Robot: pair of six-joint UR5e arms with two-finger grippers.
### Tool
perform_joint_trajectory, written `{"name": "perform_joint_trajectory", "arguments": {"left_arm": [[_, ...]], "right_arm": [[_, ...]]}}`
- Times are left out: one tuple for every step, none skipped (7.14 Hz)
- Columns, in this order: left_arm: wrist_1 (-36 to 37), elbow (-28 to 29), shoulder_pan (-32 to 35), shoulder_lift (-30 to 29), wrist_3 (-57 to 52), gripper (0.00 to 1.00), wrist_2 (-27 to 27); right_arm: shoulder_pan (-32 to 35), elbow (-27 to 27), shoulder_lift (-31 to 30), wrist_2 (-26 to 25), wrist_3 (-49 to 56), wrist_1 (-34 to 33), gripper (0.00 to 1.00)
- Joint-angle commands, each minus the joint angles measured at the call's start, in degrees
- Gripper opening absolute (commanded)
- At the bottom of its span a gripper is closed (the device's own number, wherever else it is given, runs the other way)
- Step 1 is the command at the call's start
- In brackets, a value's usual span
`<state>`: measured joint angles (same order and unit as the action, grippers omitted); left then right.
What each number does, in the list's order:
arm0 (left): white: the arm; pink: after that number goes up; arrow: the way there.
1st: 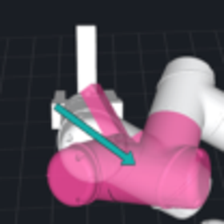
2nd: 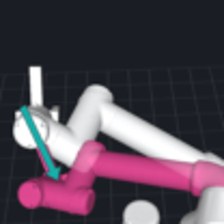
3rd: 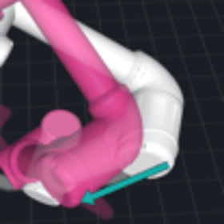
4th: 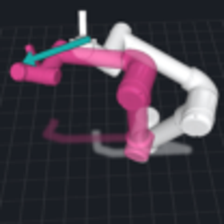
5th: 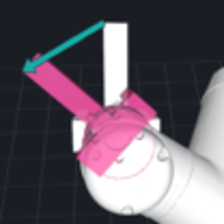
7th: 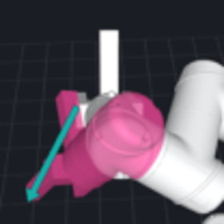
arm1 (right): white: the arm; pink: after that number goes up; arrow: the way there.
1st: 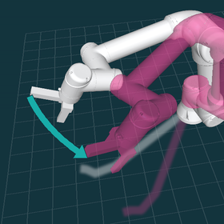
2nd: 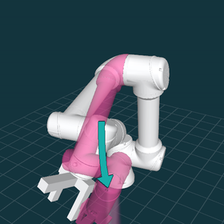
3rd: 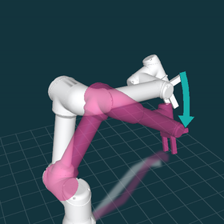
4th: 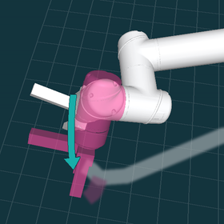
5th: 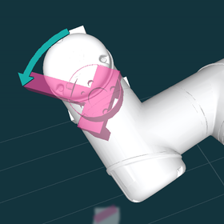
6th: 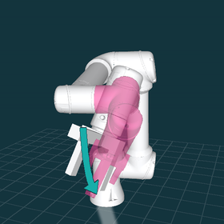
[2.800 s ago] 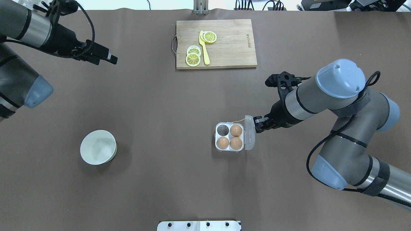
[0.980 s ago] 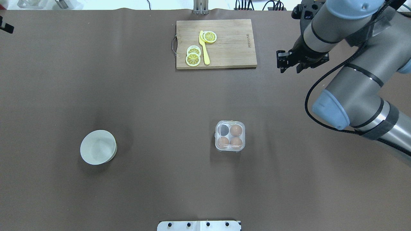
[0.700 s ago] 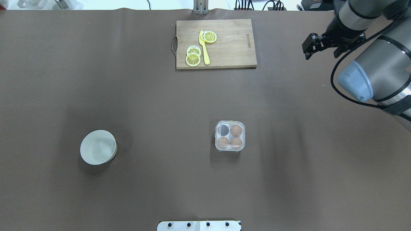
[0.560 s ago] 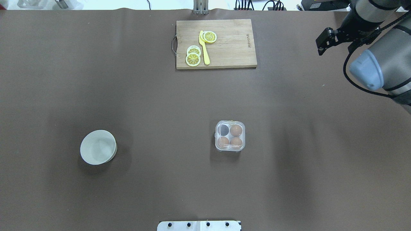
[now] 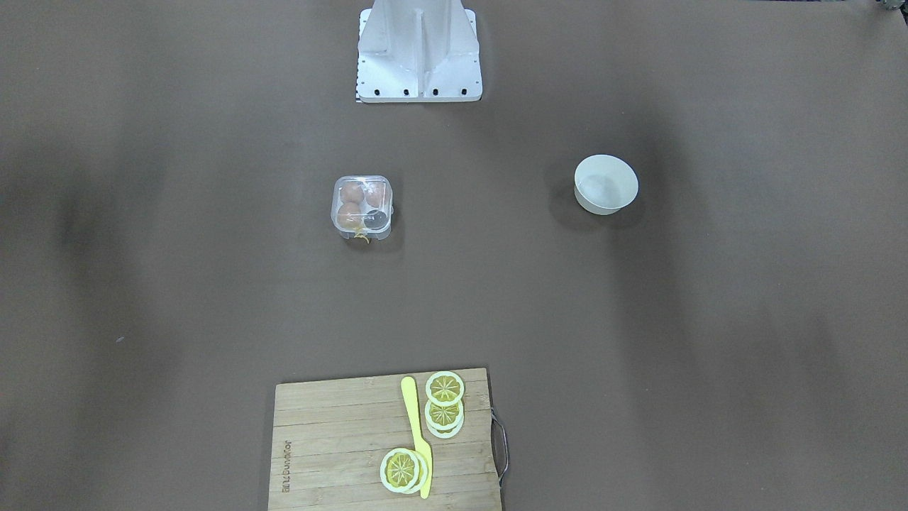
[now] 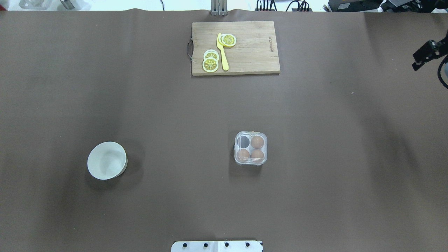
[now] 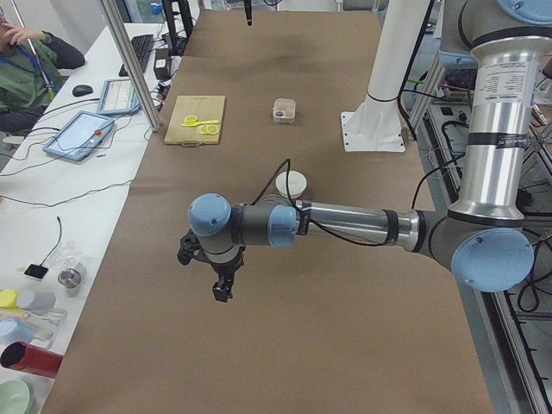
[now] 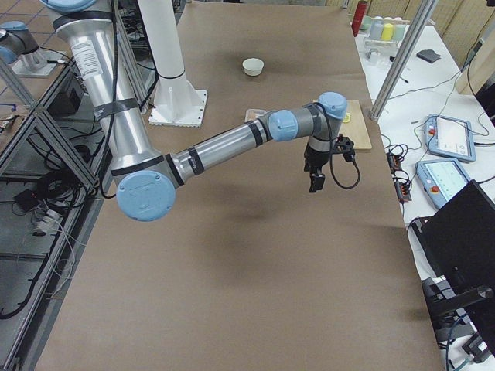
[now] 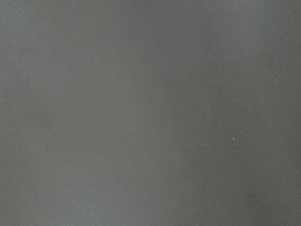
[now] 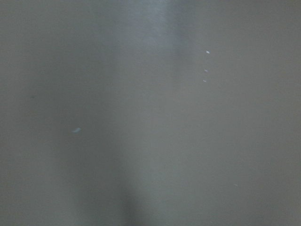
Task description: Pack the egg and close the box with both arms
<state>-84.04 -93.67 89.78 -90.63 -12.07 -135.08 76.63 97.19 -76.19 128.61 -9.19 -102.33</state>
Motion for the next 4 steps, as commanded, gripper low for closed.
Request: {"name": "perform_joint_trajectory", "arguments": {"left_arm": [[0.02, -0.37, 0.92, 1.16, 0.03, 0.98, -0.01], [0.02, -0.46, 0.92, 1.77, 0.03, 0.98, -0.10], [0.02, -0.02, 0.84, 2.03, 0.03, 0.98, -0.01], [-0.15, -0.10, 0.92, 2.04, -0.15, 0.98, -0.27]], "right_arm": [[5.62, -1.39, -7.36, 0.24, 9.16, 0.72, 1.00], [7.90, -1.39, -10.78, 0.50, 11.80, 2.47, 1.00], [9.14, -0.96, -14.21, 1.37, 12.27, 5.70, 1.00], [9.15, -0.95, -16.16, 1.46, 12.27, 6.43, 1.00]]}}
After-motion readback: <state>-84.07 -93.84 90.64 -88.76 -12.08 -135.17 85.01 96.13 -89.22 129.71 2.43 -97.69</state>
